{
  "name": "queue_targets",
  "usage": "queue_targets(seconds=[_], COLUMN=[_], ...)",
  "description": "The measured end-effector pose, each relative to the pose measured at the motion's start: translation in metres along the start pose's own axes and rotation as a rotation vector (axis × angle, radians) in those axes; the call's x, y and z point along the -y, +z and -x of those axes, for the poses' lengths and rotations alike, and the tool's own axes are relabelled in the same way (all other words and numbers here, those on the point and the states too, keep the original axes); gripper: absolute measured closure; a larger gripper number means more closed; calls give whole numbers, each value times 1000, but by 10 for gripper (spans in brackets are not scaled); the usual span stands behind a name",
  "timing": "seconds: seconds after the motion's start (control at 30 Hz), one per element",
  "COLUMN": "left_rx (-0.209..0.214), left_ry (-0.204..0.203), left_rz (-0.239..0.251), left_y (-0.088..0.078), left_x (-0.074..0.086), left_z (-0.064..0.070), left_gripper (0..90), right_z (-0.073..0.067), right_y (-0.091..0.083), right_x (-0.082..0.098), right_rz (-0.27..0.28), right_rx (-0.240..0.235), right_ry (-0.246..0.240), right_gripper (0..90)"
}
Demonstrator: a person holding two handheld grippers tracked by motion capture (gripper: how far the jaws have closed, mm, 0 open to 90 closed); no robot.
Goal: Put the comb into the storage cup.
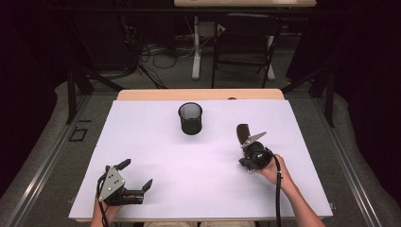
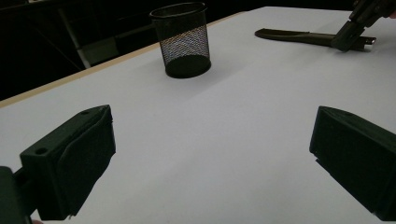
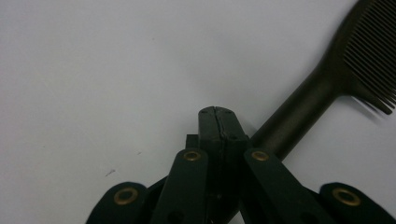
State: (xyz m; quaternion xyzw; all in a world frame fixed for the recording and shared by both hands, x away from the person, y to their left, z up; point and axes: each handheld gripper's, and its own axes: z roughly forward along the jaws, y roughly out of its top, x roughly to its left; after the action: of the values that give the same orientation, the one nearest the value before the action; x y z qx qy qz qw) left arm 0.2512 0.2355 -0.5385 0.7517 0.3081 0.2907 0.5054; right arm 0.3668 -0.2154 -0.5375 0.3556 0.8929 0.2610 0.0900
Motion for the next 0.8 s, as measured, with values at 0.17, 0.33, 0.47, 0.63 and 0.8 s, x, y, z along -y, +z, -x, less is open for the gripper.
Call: queue_targets(seconds=[0.17,0.33,0.47,0.63,0.8], left_rx=[0,1,1,1,1], left_ry=[1,2,2,2,3], left_rz=[0,-2,-2,-1,-1], left_y=[0,0,0,0,0], left_x=[0,0,0,0,0], left_z=[0,0,0,0,0], left_gripper=[4,4,4,4,4], right_z=[4,10,12,17,22], right_y=[-2,-4,-5,-8,-9], right_x=[1,4,5,7,9], right_rz=[-16,-22,-21,-26,-24], right_rx=[3,10,13,27,38], right_ry=[16,31,46,58,68], right_gripper=[900,900,900,900,900])
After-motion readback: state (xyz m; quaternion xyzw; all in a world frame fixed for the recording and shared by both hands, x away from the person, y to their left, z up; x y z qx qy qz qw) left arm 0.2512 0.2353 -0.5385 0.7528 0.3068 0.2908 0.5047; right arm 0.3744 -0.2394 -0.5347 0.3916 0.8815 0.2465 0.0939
